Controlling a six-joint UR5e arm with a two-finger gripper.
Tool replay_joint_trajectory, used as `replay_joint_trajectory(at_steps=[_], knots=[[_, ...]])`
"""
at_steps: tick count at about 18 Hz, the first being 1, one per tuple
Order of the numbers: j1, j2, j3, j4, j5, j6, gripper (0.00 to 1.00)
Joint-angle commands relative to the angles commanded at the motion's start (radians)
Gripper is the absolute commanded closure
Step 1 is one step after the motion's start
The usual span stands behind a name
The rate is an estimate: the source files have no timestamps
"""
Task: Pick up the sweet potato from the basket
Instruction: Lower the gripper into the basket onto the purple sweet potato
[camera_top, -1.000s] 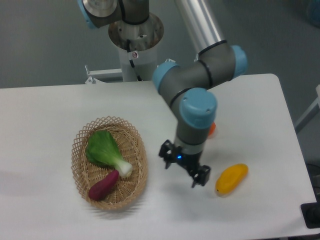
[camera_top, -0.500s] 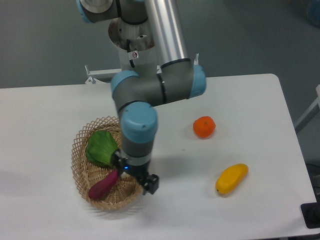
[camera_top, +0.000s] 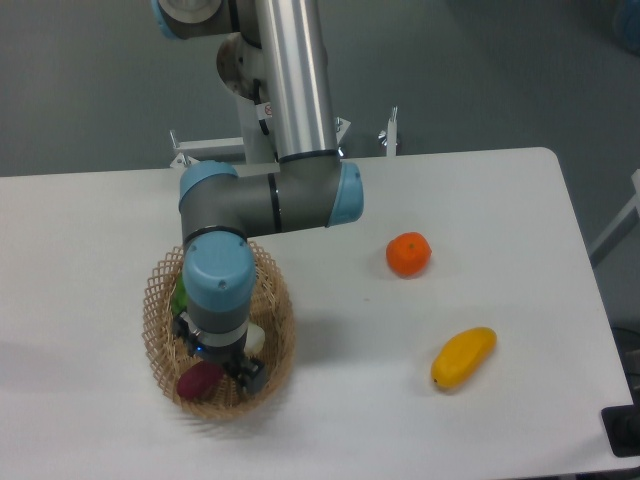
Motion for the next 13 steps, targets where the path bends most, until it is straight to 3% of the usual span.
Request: replay_joint_trajectory(at_steps=[5,11,13], knots=[[-0.012,-0.017,0.0,0.0,0.002,-0.02,0.03],[-0.014,-0.009,0.002,-0.014,0.003,-0.025,0.6],[-0.014,-0.002,0.0,-0.014,0.003,-0.025,0.74]])
